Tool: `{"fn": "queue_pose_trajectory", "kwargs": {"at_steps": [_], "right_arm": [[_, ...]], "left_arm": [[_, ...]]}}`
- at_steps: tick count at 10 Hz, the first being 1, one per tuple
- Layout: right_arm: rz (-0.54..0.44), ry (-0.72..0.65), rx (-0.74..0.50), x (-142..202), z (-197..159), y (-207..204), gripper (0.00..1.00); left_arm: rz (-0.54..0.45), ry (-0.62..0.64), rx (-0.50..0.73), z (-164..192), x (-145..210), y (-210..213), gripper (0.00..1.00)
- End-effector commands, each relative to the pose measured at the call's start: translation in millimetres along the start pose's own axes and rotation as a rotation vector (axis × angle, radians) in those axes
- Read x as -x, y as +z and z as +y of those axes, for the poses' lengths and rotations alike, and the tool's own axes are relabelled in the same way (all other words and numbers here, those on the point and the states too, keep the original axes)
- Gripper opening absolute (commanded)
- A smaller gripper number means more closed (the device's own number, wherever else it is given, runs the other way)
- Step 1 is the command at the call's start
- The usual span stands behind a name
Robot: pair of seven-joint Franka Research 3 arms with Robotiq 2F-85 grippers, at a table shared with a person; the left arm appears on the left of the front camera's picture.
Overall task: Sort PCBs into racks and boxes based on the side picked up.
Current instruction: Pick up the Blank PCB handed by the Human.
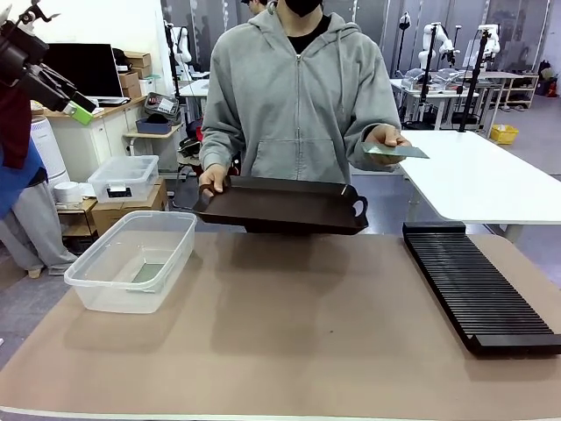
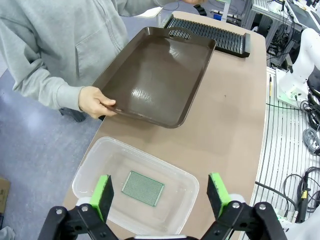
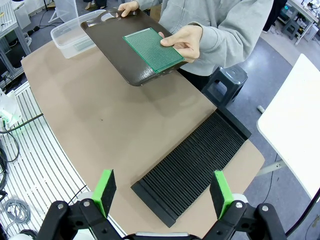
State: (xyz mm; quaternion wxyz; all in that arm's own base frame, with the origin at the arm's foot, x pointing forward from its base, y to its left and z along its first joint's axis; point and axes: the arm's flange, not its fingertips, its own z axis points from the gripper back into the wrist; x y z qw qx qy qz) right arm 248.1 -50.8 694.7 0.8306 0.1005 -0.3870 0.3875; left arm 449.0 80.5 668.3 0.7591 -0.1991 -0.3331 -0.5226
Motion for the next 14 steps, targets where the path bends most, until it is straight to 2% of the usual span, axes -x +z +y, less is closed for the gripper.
{"fn": "queue_pose_trajectory", "kwargs": {"at_steps": [1, 10, 12, 14], "right_arm": [[0.005, -0.002, -0.006, 1, 0, -1, 1.0], [0.0, 0.0, 0.0, 0, 0, 0, 1.0], [0.011, -0.146, -0.116, -16, -18, -6, 1.0], [0.081, -0.227, -0.238, -32, -41, -8, 1.0]], "left_arm": [[0.001, 0.0, -0.001, 0, 0, 0, 1.0], [0.001, 0.0, -0.001, 0, 0, 0, 1.0], [0.001, 0.0, -0.001, 0, 0, 0, 1.0], [0.001, 0.0, -0.001, 0, 0, 0, 1.0]]}}
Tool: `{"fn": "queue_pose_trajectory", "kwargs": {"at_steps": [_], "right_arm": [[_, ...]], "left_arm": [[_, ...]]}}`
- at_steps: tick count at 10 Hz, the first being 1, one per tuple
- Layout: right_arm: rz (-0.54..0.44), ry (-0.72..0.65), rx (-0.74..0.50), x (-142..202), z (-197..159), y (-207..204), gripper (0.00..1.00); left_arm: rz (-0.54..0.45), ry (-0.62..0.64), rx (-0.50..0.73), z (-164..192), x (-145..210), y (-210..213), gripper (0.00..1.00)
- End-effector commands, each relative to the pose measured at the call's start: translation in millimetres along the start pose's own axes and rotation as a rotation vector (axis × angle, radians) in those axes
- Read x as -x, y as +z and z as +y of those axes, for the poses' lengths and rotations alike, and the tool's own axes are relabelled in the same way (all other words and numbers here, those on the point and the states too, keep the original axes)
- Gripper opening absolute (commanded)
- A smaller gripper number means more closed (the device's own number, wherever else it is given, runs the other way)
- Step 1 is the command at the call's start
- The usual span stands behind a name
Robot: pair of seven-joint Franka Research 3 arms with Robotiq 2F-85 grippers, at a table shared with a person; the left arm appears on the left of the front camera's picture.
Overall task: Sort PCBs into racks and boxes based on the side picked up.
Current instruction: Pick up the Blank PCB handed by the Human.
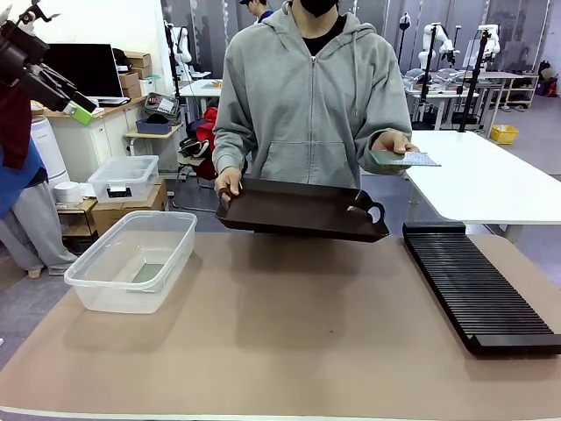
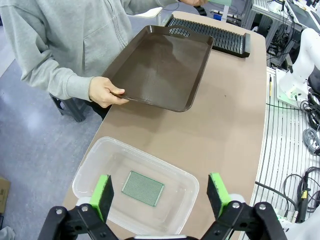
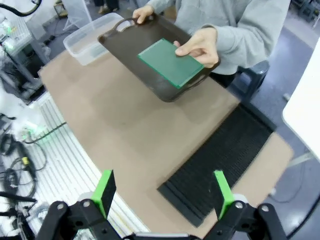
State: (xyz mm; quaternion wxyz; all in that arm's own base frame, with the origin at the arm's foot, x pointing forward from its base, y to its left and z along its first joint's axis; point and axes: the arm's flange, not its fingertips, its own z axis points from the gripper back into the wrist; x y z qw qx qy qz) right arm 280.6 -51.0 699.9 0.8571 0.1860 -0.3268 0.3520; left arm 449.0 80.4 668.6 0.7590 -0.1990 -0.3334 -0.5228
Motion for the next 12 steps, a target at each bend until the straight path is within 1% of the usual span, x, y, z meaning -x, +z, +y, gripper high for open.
{"fn": "queue_pose_trajectory", "kwargs": {"at_steps": [1, 2, 3, 5, 7, 8, 10, 11, 12], "right_arm": [[0.043, -0.12, -0.134, -24, -21, 8, 1.0], [0.052, -0.195, -0.195, -31, -33, 5, 1.0], [0.076, -0.242, -0.254, -36, -48, 1, 1.0], [0.112, -0.347, -0.34, -34, -71, -17, 1.0], [0.105, -0.478, -0.435, -27, -93, -45, 1.0], [0.088, -0.517, -0.459, -20, -99, -60, 1.0], [0.053, -0.592, -0.405, -4, -105, -92, 1.0], [0.044, -0.437, -0.214, 1, -99, -99, 1.0], [0.092, -0.538, -0.442, -4, -118, -80, 1.0]], "left_arm": [[0.001, 0.0, -0.001, 0, 0, 0, 1.0], [0.001, 0.0, -0.001, 0, 0, 0, 1.0], [0.001, 0.0, -0.001, 0, 0, 0, 1.0], [0.001, 0.0, -0.001, 0, 0, 0, 1.0], [0.001, 0.0, -0.001, 0, 0, 0, 1.0], [0.001, 0.0, -0.001, 0, 0, 0, 1.0], [0.001, 0.0, -0.001, 0, 0, 0, 1.0], [0.001, 0.0, -0.001, 0, 0, 0, 1.0], [0.001, 0.0, -0.001, 0, 0, 0, 1.0]]}}
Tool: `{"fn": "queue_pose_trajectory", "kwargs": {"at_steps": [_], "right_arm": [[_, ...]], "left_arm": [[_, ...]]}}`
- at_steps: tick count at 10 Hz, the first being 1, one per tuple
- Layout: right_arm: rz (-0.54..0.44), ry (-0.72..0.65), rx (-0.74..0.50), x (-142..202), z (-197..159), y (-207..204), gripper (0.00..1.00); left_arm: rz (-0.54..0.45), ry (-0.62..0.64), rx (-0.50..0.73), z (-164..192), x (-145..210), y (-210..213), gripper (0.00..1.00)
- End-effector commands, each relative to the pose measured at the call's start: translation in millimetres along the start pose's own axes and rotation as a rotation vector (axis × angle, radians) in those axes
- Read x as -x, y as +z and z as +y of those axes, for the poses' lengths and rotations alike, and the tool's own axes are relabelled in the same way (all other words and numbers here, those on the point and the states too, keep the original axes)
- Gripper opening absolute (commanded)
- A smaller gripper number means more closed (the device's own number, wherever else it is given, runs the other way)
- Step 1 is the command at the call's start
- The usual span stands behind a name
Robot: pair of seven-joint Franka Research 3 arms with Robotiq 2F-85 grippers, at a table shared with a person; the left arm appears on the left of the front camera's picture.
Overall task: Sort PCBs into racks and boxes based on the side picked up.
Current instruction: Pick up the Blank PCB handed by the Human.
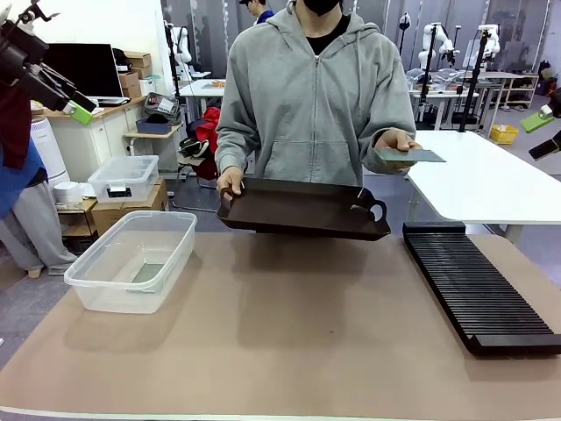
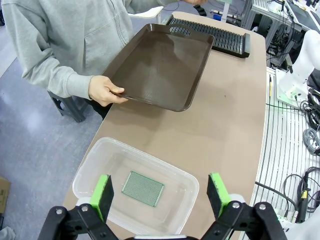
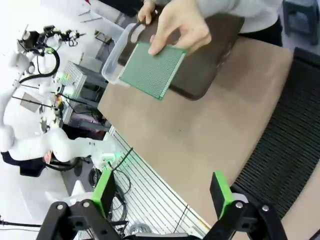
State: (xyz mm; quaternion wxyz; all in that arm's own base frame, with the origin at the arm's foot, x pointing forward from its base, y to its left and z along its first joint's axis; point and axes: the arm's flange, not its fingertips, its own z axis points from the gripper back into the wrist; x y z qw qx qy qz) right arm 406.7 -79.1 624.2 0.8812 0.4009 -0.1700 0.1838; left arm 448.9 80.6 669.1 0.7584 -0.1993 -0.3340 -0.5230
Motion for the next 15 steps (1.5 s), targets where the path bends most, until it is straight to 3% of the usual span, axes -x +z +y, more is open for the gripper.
{"fn": "queue_pose_trajectory", "kwargs": {"at_steps": [1, 3, 4, 6, 11, 15], "right_arm": [[0.034, -0.028, -0.069, 0, 5, 12, 1.0], [0.013, -0.003, -0.018, 2, 2, 2, 1.0], [-0.063, -0.069, -0.027, -11, -3, -7, 1.0], [-0.107, -0.246, -0.156, -25, -20, -33, 1.0], [-0.068, -0.345, -0.389, -52, -65, -71, 1.0], [-0.017, -0.367, -0.455, -57, -85, -117, 1.0]], "left_arm": [[0.003, 0.001, -0.001, 0, 0, 0, 1.0], [0.003, 0.001, -0.001, 0, 0, 0, 1.0], [0.003, 0.001, -0.001, 0, 0, 0, 1.0], [0.003, 0.001, -0.001, 0, 0, 0, 1.0], [0.003, 0.001, -0.001, 0, 0, 0, 1.0], [0.003, 0.001, -0.001, 0, 0, 0, 1.0]]}}
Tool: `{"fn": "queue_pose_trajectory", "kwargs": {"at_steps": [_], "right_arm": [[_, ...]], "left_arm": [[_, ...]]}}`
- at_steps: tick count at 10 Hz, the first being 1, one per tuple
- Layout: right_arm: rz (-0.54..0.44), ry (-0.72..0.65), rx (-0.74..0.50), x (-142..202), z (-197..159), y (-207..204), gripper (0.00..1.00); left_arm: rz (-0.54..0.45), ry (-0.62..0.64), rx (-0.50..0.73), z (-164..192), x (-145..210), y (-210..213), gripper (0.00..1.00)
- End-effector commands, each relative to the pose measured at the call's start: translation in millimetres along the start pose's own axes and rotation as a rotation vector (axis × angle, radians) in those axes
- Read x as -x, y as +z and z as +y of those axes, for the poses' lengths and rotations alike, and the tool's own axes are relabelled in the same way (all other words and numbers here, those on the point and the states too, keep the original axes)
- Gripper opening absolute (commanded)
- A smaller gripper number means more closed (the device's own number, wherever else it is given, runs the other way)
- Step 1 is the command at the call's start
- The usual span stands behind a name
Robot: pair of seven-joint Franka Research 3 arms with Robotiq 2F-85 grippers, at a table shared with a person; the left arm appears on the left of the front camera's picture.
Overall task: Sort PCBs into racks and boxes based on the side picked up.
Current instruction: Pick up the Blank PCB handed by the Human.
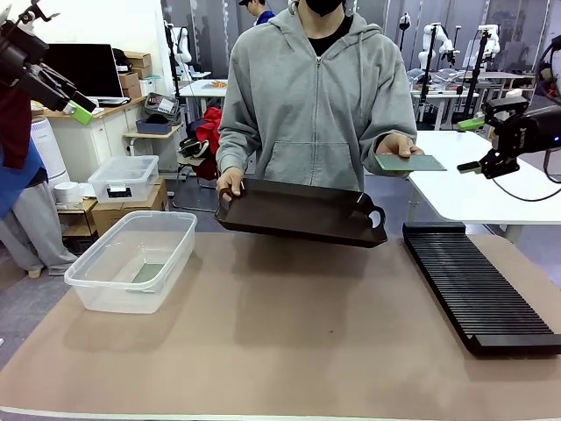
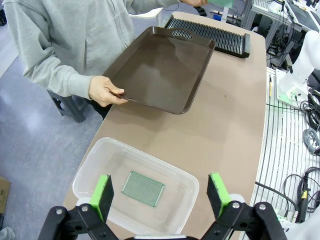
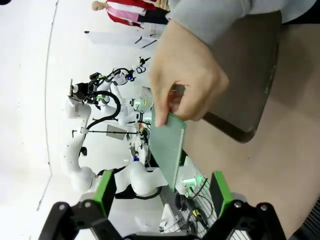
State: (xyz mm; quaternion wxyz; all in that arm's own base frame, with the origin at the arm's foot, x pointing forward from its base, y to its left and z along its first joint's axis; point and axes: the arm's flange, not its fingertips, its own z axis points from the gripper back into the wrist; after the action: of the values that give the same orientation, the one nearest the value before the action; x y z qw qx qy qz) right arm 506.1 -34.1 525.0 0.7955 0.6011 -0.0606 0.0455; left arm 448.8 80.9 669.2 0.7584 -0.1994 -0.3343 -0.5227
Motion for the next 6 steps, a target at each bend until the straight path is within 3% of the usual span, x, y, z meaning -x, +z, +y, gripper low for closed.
{"fn": "queue_pose_trajectory", "kwargs": {"at_steps": [1, 6], "right_arm": [[0.025, 0.005, -0.057, -10.9, -7.0, -11.0, 1.0], [0.031, -0.021, -0.03, -6.3, -12.5, -17.9, 1.0]], "left_arm": [[0.004, 0.001, -0.001, 0.0, 0.1, -0.7, 1.0], [0.004, 0.001, -0.001, 0.0, 0.1, -0.7, 1.0]]}}
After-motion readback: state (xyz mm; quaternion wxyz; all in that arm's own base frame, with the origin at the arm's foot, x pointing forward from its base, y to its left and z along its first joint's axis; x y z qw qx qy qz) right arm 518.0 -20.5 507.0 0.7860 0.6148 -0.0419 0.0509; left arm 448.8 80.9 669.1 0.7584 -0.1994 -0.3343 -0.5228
